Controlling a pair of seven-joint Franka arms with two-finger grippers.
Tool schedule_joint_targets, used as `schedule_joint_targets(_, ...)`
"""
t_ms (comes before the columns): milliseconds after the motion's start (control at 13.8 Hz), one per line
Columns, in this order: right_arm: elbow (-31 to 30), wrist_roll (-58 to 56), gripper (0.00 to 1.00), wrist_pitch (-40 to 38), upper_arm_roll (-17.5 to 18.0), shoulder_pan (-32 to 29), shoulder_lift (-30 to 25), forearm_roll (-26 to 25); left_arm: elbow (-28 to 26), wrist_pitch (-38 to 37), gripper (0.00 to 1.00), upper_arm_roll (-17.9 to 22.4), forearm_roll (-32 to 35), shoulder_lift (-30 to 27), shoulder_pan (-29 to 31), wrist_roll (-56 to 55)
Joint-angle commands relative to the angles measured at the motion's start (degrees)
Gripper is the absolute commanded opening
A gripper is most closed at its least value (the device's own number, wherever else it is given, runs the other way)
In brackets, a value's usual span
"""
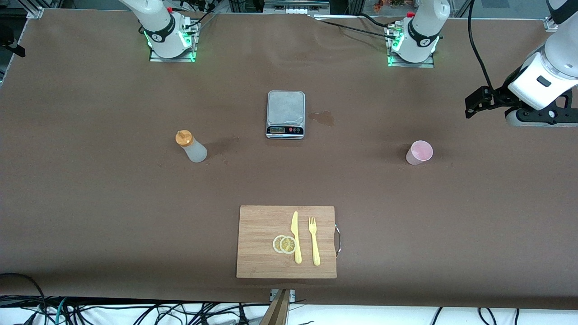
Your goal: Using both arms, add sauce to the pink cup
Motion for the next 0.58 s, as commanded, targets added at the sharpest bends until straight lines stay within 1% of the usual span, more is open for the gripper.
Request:
schedule_joint_targets(0, 0.2, -0.7, 1.0, -0.2, -0.7, 0.2, -0.8, 1.1, 0.0, 0.3, 1.0, 0.2, -0.7, -0.2, 0.1, -0.1)
schedule_joint_targets(509, 0.2, -0.9, 1.0, 1.0, -0.1, 0.2, -1.4, 1.0, 0.0, 0.2, 1.0, 0.2, -1.1, -0.1, 0.2, -0.1)
